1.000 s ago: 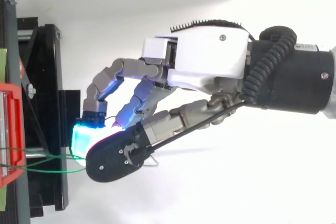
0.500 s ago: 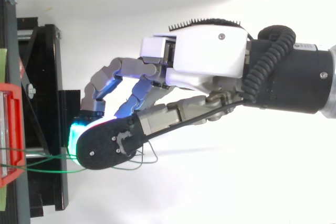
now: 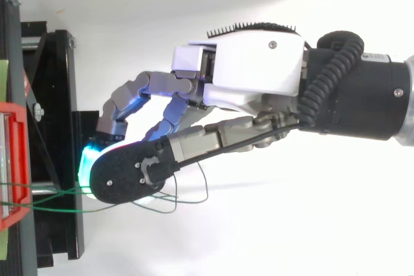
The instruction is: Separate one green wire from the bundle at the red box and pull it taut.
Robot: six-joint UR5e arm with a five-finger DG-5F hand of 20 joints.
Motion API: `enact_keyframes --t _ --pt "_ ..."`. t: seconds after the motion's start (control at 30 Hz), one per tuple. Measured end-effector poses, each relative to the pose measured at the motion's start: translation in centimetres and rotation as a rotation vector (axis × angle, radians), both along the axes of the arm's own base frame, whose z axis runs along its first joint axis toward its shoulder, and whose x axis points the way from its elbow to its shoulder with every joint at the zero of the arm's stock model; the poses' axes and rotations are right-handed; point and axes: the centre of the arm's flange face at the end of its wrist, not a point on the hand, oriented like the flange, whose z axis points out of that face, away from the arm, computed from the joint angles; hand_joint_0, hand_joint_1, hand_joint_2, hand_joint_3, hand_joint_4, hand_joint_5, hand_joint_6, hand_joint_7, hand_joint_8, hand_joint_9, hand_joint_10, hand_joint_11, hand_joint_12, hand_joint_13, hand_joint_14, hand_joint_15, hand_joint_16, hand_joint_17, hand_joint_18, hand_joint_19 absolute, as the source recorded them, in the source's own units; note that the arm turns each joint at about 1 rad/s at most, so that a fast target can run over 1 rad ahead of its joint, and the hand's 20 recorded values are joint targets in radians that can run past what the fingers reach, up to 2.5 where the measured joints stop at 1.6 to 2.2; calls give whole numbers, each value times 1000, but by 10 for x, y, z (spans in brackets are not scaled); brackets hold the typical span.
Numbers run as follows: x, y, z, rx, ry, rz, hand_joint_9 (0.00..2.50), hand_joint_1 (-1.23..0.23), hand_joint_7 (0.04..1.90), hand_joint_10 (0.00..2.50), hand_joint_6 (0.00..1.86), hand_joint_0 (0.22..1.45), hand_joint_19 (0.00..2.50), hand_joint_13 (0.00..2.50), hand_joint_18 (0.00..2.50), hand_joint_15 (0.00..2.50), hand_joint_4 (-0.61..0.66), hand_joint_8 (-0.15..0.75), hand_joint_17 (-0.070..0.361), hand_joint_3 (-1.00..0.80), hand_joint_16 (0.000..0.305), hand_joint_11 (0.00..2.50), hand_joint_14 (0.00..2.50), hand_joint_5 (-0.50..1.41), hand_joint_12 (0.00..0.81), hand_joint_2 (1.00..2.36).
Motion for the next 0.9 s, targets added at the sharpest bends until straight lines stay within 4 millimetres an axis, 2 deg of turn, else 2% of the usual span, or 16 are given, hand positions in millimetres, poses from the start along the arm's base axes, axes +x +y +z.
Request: enact_keyframes --t 0.1,0.27,0.9 --pt "0 1 0 0 0 0 1130 -444 726 17 745 569 496 852 706 473 167 348 111 -496 49 472 18 -206 328 1000" --pt "1 2 0 5 -5 1 1251 -443 740 25 743 570 504 864 707 519 156 321 112 -496 50 784 20 -205 329 1000" --pt "2 6 1 22 -15 8 1265 -463 736 23 757 557 526 855 698 562 126 300 114 -500 51 1119 24 -218 334 1000"
